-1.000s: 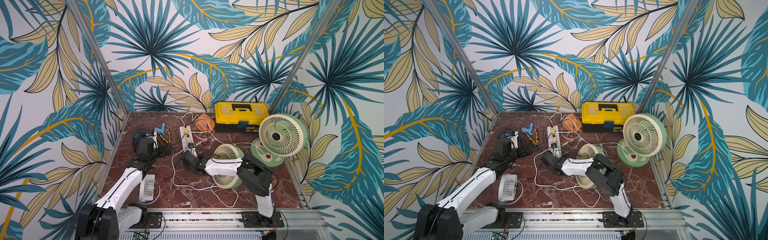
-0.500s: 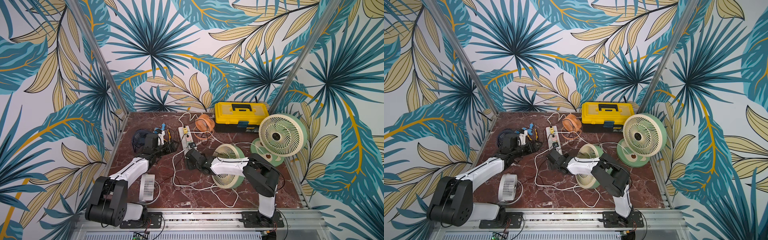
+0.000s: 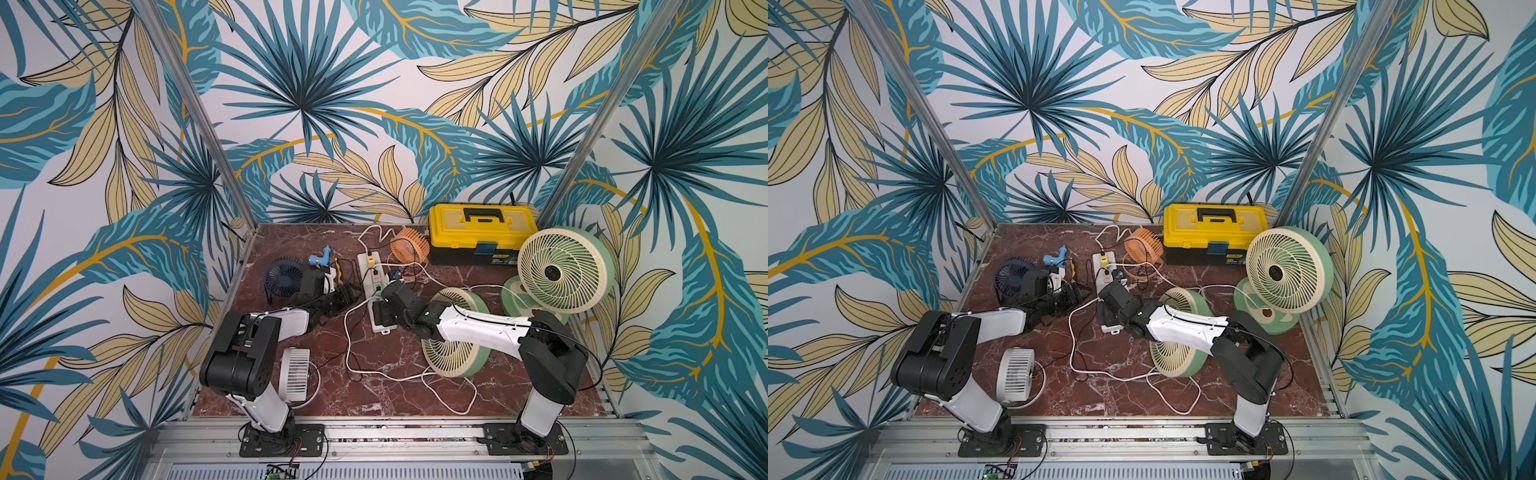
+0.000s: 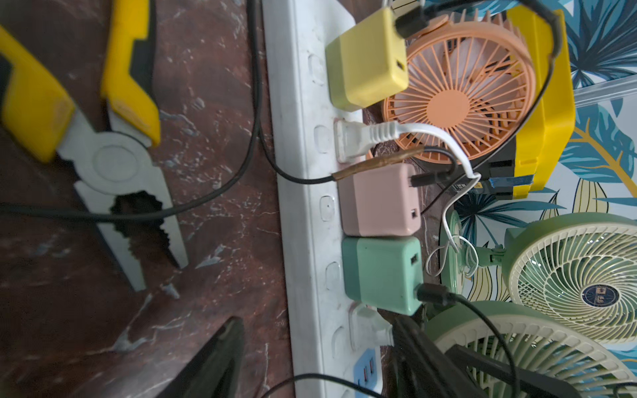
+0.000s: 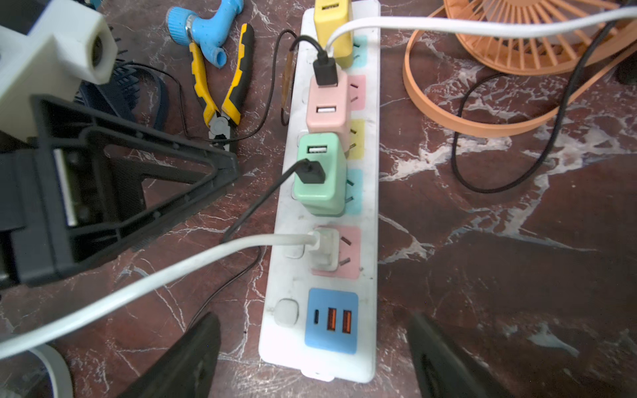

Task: Unplug the desk fan from the power strip
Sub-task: Remove the plug from the socket.

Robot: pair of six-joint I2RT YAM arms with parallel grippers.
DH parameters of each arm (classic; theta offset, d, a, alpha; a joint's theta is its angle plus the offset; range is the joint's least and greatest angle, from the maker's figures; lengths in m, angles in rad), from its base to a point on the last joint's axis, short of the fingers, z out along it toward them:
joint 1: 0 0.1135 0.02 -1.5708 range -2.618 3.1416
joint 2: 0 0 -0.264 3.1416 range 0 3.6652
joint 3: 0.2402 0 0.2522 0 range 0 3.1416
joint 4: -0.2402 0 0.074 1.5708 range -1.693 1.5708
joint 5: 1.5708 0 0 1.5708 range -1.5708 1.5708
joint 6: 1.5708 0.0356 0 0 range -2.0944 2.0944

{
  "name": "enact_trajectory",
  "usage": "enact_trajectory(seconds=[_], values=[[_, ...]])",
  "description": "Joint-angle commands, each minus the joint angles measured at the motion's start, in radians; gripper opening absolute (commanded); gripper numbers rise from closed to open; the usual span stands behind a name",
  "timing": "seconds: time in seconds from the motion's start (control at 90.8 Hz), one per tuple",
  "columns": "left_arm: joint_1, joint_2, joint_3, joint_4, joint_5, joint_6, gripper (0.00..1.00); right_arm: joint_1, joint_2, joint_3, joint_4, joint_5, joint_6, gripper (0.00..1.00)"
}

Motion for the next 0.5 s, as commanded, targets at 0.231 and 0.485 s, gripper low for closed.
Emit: enact_trajectory(seconds=[0.231, 0.485], values=[[-0.018, 0.174, 0.064, 0.159, 0.046, -0.078, 0.60, -0.011, 0.034, 0.066, -0.071, -0.007, 0.006, 0.71], [-0.019, 0.226, 0.077, 0.177, 0.058, -0.083, 0.55, -0.010, 0.114, 0.089, 0.020, 0.020, -0.013, 0.66]])
